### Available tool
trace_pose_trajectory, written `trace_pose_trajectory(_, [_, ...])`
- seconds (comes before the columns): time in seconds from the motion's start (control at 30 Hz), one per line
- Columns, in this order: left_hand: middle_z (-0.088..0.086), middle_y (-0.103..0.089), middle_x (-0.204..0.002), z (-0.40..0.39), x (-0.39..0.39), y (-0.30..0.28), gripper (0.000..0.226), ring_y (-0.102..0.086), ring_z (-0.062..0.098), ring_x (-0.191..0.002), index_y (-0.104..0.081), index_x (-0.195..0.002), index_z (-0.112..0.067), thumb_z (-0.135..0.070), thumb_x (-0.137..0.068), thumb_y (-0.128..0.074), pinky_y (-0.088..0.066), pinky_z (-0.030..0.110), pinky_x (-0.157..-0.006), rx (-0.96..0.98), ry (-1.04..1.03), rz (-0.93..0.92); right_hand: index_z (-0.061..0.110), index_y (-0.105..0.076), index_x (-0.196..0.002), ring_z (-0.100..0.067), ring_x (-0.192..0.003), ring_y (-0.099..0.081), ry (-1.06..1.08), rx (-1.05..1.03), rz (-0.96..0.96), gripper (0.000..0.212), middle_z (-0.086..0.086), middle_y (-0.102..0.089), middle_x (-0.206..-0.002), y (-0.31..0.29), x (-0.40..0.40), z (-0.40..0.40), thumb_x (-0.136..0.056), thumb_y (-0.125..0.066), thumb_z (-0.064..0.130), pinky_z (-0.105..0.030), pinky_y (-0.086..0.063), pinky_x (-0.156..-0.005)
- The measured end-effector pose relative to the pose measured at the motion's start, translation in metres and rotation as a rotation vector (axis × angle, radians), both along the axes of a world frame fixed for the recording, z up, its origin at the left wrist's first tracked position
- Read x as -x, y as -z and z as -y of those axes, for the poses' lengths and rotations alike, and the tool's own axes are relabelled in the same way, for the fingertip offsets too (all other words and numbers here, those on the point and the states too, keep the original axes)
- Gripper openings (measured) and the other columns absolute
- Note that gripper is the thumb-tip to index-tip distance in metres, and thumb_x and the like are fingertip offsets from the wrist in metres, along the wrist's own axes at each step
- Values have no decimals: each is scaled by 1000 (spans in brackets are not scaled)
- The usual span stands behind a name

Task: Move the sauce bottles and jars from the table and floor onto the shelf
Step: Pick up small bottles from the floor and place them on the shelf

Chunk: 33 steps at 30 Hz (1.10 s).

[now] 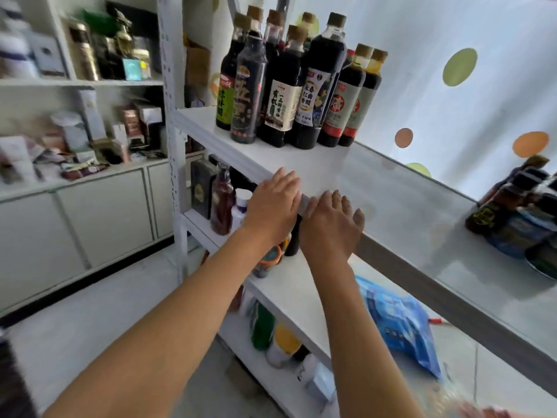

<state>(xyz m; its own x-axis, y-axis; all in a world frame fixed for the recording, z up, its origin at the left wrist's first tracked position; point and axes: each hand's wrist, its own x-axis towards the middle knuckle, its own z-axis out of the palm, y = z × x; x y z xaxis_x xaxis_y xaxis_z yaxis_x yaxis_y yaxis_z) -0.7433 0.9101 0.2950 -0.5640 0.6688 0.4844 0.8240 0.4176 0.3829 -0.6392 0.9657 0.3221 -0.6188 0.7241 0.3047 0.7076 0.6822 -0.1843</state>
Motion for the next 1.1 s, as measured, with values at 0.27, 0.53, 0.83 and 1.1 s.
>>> trace_pose_trajectory(0.27, [8, -14, -162, 103, -78, 129, 51, -6, 19, -150, -18, -153, -7, -27, -107, -25, -10, 33, -121, 170, -311, 281, 13, -4, -159, -15, -153, 13, -342, 227, -4, 60, -3, 3, -167, 85, -37, 71, -105, -26, 25, -41, 13, -123])
trace_pose_trajectory(0.53, [5, -7, -163, 233, -98, 208, 56, -2, 19, -151, -10, -155, -8, -33, -105, -15, -13, 32, -120, 363, -615, 458, 10, -10, -159, -18, -154, 4, -672, 395, 212, 54, -5, -4, -167, 181, -23, 154, -108, -20, 25, -38, 6, -124])
trace_pose_trajectory(0.83, [8, -25, -159, 335, -100, 291, 51, -15, 23, -149, -23, -152, -6, -24, -105, -30, -19, 40, -120, 182, -869, 667, 9, -13, -158, -17, -154, -1, -966, 444, 496, 54, -5, -8, -167, 262, 18, 264, -107, -23, 23, -36, -1, -125])
trace_pose_trajectory(1.1, [15, -31, -156, 401, -44, 338, 49, -19, 26, -148, -30, -149, -1, -21, -104, -35, -18, 34, -118, 91, -997, 751, 10, -15, -158, -16, -154, -6, -1014, 413, 676, 53, -5, -12, -166, 328, 76, 323, -107, -25, 23, -34, -2, -125])
